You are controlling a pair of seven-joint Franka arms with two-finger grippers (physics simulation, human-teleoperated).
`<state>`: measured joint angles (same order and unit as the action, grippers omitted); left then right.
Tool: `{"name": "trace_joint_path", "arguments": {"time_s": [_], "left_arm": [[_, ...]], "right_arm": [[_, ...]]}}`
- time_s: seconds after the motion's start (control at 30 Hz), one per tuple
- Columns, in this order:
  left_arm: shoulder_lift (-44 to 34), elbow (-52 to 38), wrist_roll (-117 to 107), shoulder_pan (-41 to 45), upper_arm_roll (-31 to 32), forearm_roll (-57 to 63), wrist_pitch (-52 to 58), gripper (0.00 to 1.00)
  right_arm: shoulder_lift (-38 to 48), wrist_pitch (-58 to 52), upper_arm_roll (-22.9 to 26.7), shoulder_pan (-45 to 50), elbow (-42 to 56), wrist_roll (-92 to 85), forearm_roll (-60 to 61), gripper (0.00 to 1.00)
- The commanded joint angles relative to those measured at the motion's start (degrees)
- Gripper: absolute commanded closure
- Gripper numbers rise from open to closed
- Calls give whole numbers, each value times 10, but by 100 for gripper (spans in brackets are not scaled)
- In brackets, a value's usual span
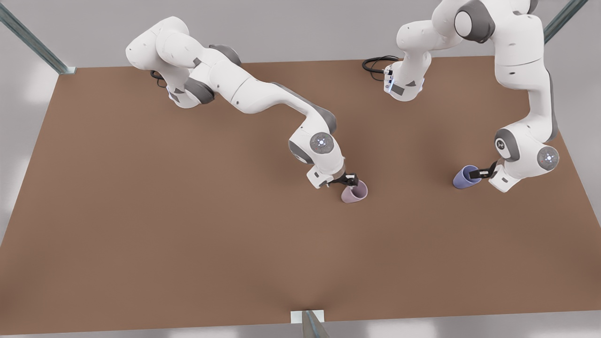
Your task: Stack the cups, with the pink cup at the bottom and the purple cup at the top
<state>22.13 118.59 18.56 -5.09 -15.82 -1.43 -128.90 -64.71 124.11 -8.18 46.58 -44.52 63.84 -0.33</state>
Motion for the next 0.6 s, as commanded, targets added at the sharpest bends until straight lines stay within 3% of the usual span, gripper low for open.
{"name": "trace_joint_path", "arguments": {"time_s": [0.0,0.27,0.33,0.37,0.43,0.57], "left_arm": [[0,0,51,0,0,-1,-16,0],[0,0,50,0,0,-1,-14,2],[0,0,46,1,0,-1,-9,31],[-1,0,46,0,0,-1,-4,51],[-3,-1,44,1,1,-2,11,73],[-1,-1,43,2,2,-2,14,79]], "right_arm": [[1,5,0,0,0,84,-2,0],[3,4,0,0,-2,82,-11,0],[-6,14,1,0,-7,64,-12,0],[-5,10,1,0,-7,64,-12,0],[4,2,2,-3,-7,64,-13,0],[66,-62,2,-19,-36,51,-36,0]]}}
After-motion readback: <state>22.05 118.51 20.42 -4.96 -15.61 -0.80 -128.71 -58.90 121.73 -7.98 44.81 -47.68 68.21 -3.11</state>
